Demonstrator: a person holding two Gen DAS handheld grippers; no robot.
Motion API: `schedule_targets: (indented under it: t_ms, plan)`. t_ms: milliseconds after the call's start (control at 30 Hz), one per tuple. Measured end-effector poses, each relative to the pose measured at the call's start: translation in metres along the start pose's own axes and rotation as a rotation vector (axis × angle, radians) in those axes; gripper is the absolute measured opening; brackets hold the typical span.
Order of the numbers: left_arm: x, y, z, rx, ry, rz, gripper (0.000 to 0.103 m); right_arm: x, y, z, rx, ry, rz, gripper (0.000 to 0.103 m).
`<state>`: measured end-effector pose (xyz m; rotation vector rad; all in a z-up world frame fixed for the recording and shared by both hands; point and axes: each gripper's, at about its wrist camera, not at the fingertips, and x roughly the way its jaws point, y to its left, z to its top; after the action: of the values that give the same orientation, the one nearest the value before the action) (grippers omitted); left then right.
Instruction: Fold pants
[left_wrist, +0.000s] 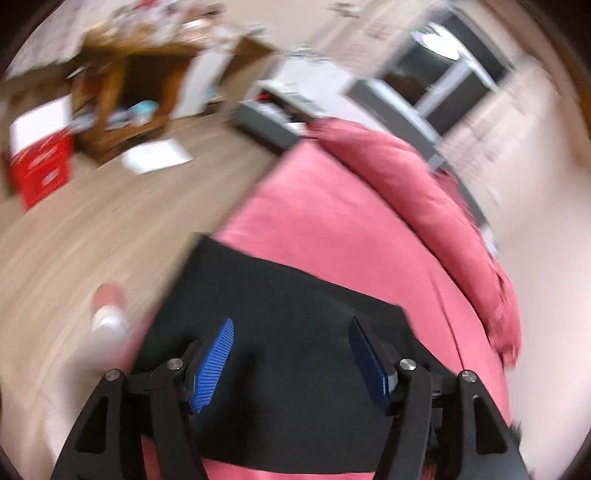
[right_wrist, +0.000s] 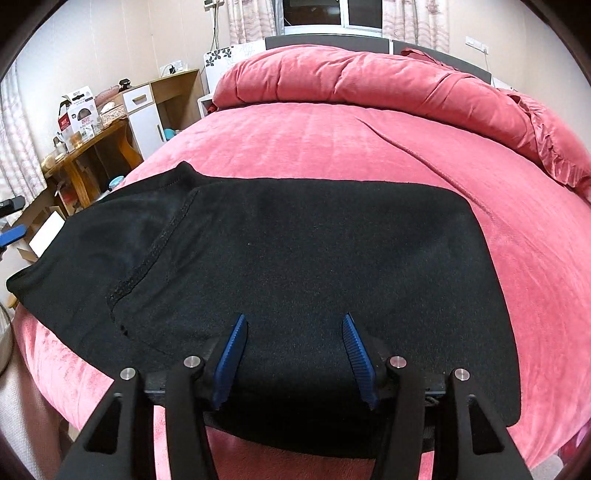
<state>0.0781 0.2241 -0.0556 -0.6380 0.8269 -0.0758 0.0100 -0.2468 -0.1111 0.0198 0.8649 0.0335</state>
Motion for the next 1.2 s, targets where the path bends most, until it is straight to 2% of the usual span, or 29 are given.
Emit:
schedule_targets:
  t_ms: [100, 233, 333, 400, 467, 600, 700, 767, 800, 900, 933, 1200]
  plan:
    - [-0.001, 0.048, 0.006, -0.112, 0.044, 0.035, 0.066, 0.0, 0.0, 0.0, 0.0, 0.0, 0.0, 0.056]
    - [0.002, 0.094, -0.006, -0.176, 0.093, 0.076, 0.066, 0.0, 0.0, 0.0, 0.0, -0.001, 0.0, 0.057]
    - [0.011, 0.107, -0.01, -0.227, 0.133, 0.032, 0.066, 0.0, 0.001, 0.0, -0.003, -0.001, -0.002, 0.057]
    - [0.025, 0.11, -0.014, -0.295, 0.189, -0.038, 0.066, 0.0, 0.0, 0.0, -0.002, -0.001, -0.003, 0.057]
    - [0.03, 0.109, -0.02, -0.31, 0.217, -0.055, 0.066, 0.0, 0.0, 0.0, -0.002, -0.001, -0.002, 0.057]
    - [0.034, 0.101, -0.026, -0.254, 0.206, -0.036, 0.066, 0.0, 0.0, 0.0, -0.002, -0.003, -0.003, 0.058]
    - [0.032, 0.101, -0.029, -0.271, 0.193, -0.033, 0.062, 0.0, 0.0, 0.0, -0.001, -0.003, -0.002, 0.058]
    - [0.031, 0.102, -0.031, -0.249, 0.19, 0.026, 0.038, -0.001, 0.0, -0.001, -0.001, -0.004, -0.003, 0.058]
    - [0.03, 0.102, -0.031, -0.237, 0.191, 0.033, 0.037, -0.001, 0.0, -0.001, 0.0, -0.003, -0.003, 0.058]
    - [0.021, 0.095, -0.027, -0.206, 0.154, 0.038, 0.024, -0.001, 0.0, -0.001, -0.001, -0.004, -0.003, 0.058]
    - [0.018, 0.092, -0.025, -0.2, 0.142, 0.026, 0.016, -0.001, 0.0, -0.001, 0.0, -0.004, -0.003, 0.058]
    - [-0.019, 0.035, -0.008, -0.093, -0.01, -0.084, 0.014, -0.001, 0.0, -0.001, 0.004, -0.005, -0.001, 0.058]
